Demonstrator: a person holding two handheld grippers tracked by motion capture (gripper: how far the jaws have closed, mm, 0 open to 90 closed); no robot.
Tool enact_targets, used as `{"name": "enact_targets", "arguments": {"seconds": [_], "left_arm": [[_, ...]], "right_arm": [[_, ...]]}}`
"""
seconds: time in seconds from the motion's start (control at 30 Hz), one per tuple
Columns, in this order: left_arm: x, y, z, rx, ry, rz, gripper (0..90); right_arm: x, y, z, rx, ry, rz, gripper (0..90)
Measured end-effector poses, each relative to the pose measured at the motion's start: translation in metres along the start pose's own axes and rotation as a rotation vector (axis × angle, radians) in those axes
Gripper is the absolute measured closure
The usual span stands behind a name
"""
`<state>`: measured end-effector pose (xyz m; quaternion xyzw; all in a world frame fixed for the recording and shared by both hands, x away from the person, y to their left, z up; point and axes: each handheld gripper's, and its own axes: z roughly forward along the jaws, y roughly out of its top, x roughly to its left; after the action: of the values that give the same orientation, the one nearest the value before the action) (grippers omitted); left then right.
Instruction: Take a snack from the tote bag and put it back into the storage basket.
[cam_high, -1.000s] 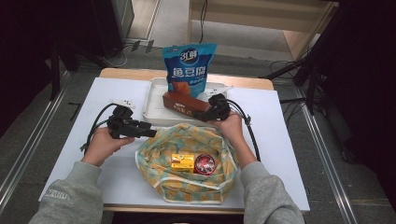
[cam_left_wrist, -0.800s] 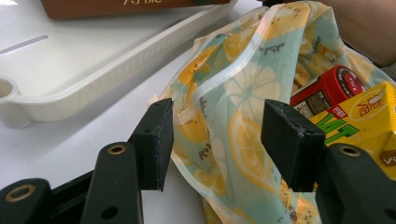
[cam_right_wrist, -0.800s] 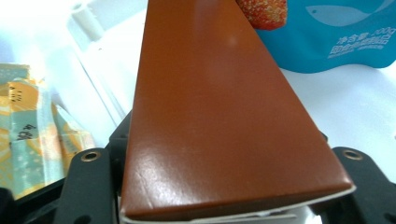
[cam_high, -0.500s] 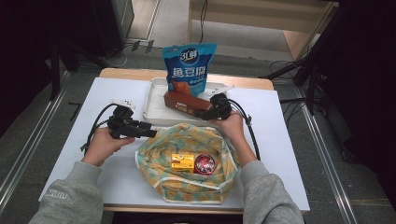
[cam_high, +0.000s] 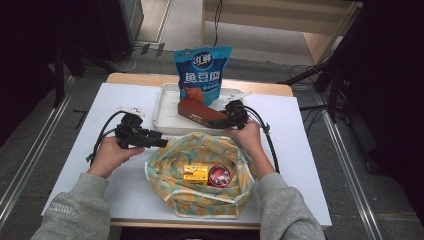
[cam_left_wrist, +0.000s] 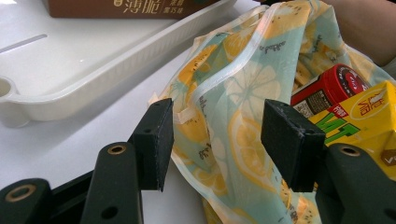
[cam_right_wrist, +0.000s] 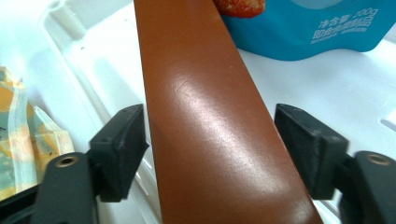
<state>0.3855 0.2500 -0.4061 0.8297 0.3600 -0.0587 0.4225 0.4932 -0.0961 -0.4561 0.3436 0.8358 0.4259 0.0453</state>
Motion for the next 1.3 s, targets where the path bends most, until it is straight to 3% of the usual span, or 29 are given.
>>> {"name": "enact_targets", "arguments": {"seconds": [0.27, 0.63, 0.8, 0.93, 1.3], "left_arm": [[0.0, 0.0, 0.0, -0.002, 0.001, 0.0, 44.6], [0.0, 0.0, -0.002, -0.005, 0.003, 0.001, 44.6], [-0.001, 0.0, -0.002, -0.008, 0.003, 0.001, 44.6], [-0.001, 0.0, -0.002, -0.007, 0.004, -0.001, 44.6], [-0.001, -0.004, -0.006, -0.01, 0.012, -0.004, 44.5]], "right_arm": [[0.002, 0.007, -0.015, -0.036, -0.018, 0.02, 23.6], [0.02, 0.014, -0.035, -0.065, -0.039, -0.029, 31.0], [0.034, 0.018, -0.039, -0.077, -0.015, -0.047, 40.8], [0.037, 0.019, -0.036, -0.08, 0.014, -0.034, 49.3], [0.045, 0.017, -0.022, -0.049, 0.019, -0.049, 71.9]]}}
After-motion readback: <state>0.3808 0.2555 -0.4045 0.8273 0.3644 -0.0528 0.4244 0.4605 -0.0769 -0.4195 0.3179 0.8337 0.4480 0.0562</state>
